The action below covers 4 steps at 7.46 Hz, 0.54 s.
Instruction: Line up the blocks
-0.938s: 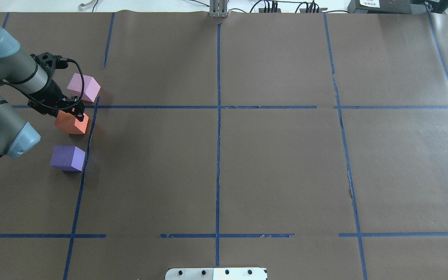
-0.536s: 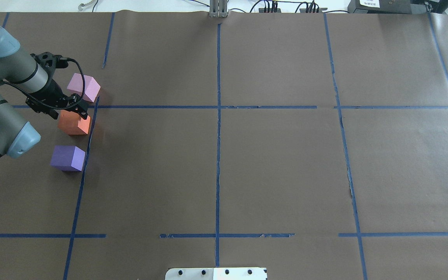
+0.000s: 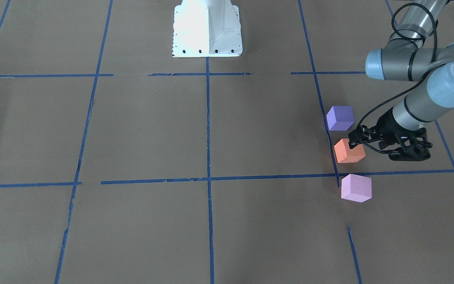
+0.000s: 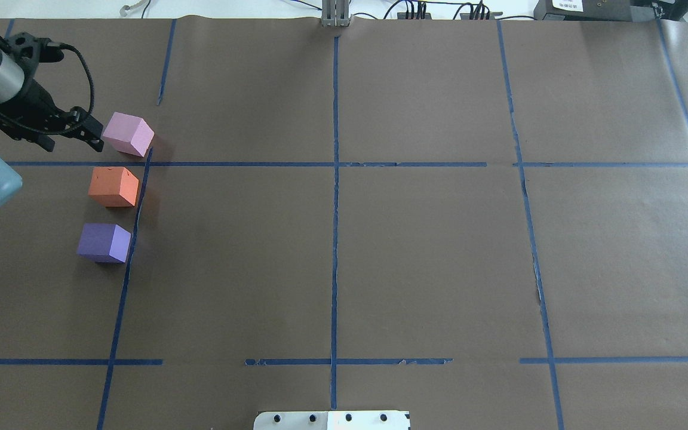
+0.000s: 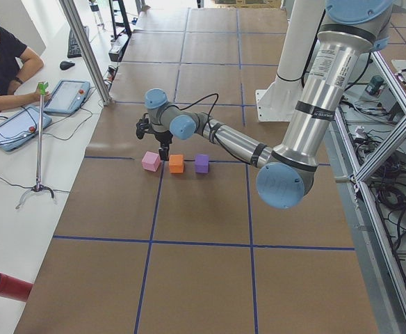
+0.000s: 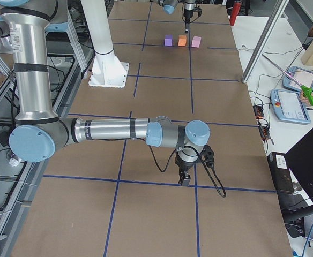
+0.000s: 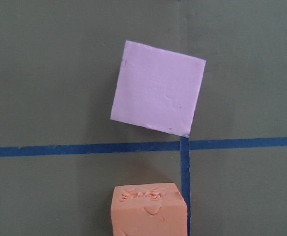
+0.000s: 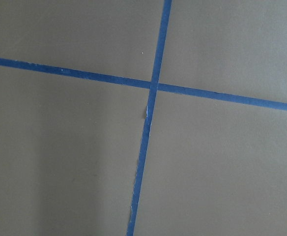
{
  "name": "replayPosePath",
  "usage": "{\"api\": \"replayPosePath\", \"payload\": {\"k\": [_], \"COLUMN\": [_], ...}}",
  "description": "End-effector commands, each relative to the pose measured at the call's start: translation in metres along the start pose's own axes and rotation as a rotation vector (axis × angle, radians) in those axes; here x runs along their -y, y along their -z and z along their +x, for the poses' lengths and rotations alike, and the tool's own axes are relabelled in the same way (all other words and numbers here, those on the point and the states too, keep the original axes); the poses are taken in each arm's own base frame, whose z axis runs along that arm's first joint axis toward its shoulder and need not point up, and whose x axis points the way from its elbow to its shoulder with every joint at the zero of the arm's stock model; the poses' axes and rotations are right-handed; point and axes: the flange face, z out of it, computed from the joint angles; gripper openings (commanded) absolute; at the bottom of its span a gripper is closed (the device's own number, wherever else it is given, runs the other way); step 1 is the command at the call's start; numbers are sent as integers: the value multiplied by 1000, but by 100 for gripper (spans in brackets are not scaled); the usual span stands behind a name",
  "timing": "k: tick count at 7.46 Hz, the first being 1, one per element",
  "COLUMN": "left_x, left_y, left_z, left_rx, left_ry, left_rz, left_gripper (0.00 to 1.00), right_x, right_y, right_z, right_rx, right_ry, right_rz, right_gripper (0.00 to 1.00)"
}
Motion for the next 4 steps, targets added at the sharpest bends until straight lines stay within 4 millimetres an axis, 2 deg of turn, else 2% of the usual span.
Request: {"api": "replayPosePath", "payload": {"k": [1,2,4], "left_x": [-4,-10,-51], "left_y": [81,113,132], "left_z": [-36,-96,-230], "left_rx": [51,81,122], "left_ry": [-82,-109,-179], "left_rz": [22,50,40], "left_gripper": [100,100,100], "right_x": [0,0,0], "right_y": [0,0,0], "right_z": [0,0,0], "right_rx": [0,0,0], "right_ry": [0,0,1], "right_rz": [0,0,0], "right_gripper": [100,100,100]}}
